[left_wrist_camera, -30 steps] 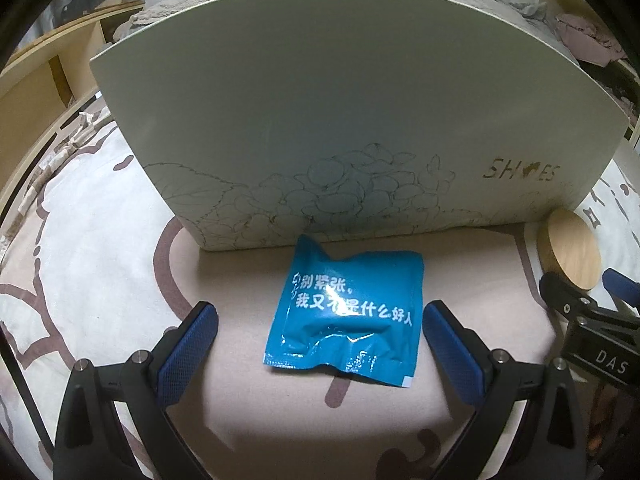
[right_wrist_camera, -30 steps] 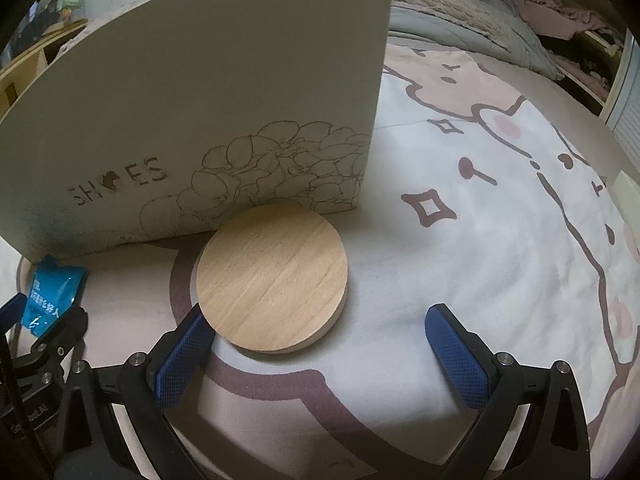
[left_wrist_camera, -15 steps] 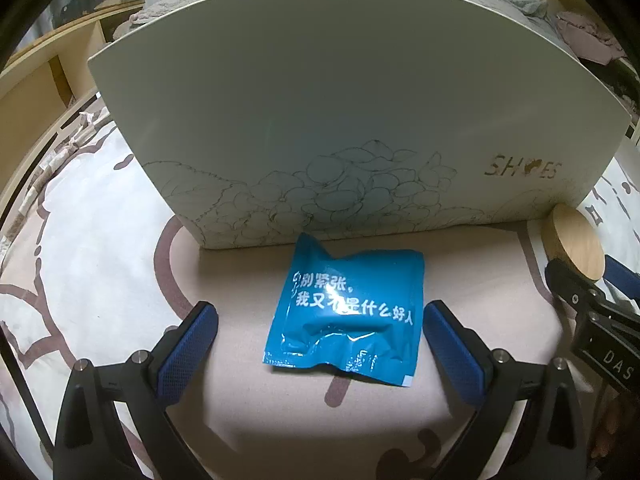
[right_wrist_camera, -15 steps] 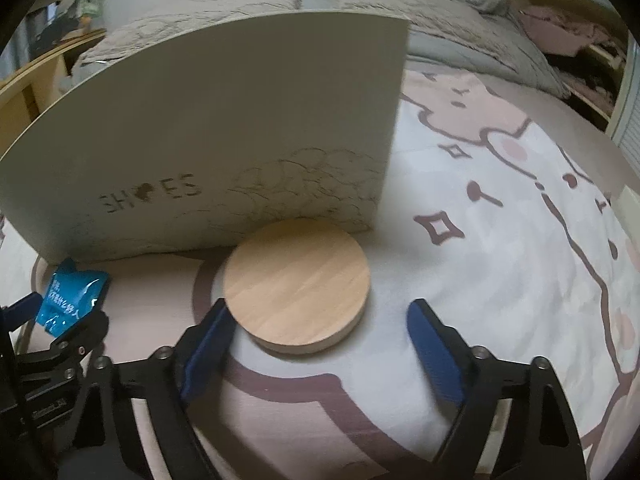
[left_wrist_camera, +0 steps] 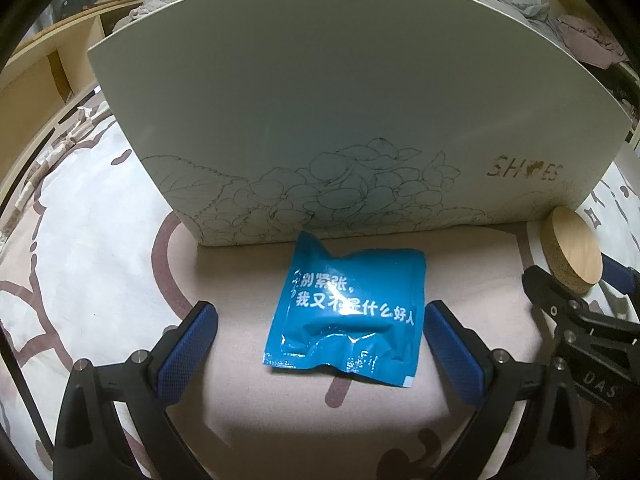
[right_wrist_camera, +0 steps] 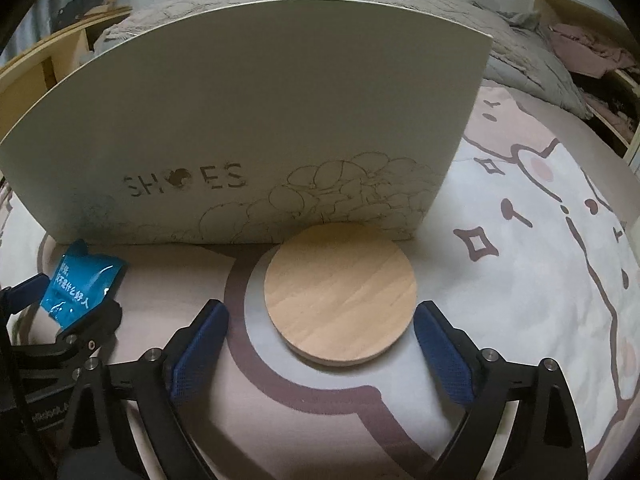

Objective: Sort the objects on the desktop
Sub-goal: 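Lower the right tool over the coaster while the left tool lowers over the blue packet, then close the right tool on the coaster while the left tool closes on the packet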

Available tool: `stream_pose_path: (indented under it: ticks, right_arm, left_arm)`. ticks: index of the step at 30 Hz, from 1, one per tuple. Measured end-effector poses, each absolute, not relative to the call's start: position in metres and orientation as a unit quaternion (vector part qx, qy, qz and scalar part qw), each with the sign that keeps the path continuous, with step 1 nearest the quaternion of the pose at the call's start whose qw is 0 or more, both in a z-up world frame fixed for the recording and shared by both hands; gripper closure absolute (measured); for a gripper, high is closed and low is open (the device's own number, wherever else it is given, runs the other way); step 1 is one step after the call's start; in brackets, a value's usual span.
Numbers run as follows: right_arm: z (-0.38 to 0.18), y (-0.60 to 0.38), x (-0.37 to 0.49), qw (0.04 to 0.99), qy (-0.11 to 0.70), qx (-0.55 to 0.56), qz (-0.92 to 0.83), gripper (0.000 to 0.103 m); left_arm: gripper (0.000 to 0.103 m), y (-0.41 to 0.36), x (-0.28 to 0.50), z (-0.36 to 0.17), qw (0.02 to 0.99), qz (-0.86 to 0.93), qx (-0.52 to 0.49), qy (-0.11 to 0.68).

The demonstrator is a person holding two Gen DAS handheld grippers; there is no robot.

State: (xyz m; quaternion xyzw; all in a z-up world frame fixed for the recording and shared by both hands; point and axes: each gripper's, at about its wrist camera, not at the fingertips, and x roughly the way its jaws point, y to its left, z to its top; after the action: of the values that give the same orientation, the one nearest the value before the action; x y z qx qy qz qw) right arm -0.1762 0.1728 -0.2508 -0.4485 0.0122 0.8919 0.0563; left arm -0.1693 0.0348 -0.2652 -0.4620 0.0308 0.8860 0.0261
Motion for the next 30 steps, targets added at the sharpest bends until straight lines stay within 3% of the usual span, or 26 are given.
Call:
stream_pose_path:
  ticks: [3, 12, 21, 30]
  right_arm:
    - [-0.251, 0.173, -0.183, 0.058, 0.011, -0.449, 0.892, 0.01]
    - [-0.249, 0.178, -0.196, 0.064, 0.016, -0.441, 0.895, 0.031]
    - [-0.25, 0.182, -0.204, 0.062, 0.02, -0.437, 0.897, 0.035]
    - [-0.252, 0.186, -0.21, 0.058, 0.027, -0.433, 0.899, 0.034]
  left_arm:
    - [0.0, 0.034, -0.169, -0.265, 0.026, 0.886, -0.462, 0.031]
    - [0.0, 0.032, -0.173, -0.265, 0.026, 0.886, -0.462, 0.031]
    - [0.0, 0.039, -0.166, -0.265, 0.035, 0.892, -0.451, 0.018]
    - [0.021, 0.06, -0.151, -0.263, 0.053, 0.901, -0.43, 0.034]
